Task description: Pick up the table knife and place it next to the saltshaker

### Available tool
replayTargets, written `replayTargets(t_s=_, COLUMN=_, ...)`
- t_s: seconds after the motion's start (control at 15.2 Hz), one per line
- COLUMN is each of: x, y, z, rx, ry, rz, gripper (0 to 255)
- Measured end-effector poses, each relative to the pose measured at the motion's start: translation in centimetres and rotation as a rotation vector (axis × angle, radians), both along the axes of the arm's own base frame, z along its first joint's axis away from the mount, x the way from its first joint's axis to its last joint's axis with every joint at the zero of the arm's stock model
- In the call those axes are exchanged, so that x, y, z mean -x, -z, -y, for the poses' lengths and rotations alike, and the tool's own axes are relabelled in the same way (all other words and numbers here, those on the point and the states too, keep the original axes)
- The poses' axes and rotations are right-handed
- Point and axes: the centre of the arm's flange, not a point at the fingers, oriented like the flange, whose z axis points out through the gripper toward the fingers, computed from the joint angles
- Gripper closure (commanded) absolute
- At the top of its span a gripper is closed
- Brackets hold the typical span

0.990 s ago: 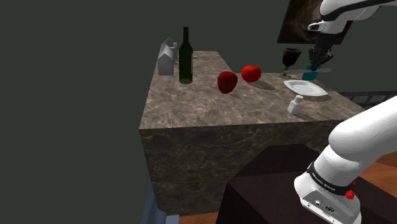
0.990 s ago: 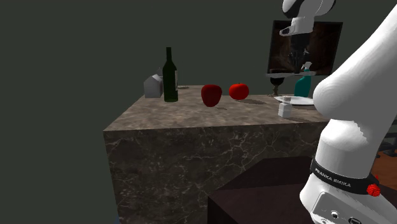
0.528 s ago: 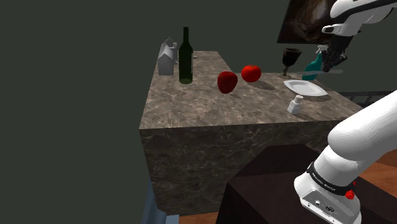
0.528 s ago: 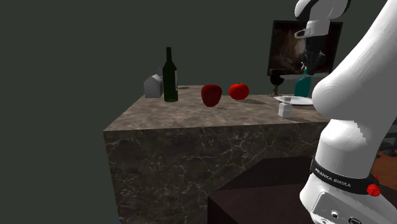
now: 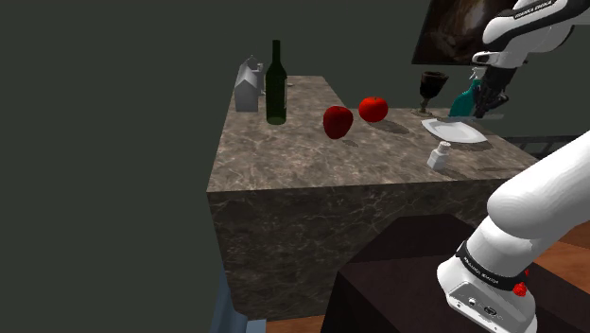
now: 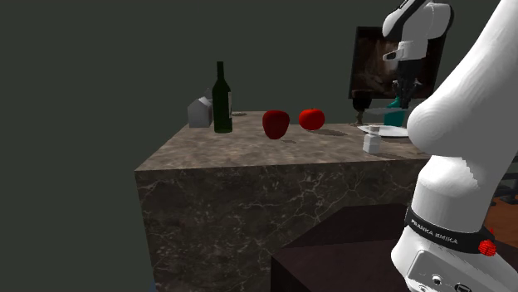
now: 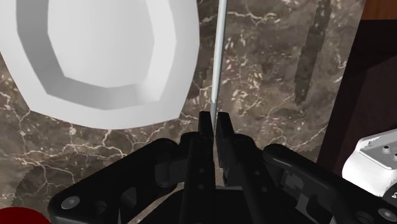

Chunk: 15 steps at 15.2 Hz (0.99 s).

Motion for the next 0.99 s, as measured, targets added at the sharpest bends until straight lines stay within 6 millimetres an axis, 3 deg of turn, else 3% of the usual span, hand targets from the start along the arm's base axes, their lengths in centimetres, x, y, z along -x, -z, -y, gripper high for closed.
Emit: replayTargets(t_s=0.99, x=0.1, y=8.0, z=-0.1, rx=0.0, ry=0.0, rz=0.0, gripper=255)
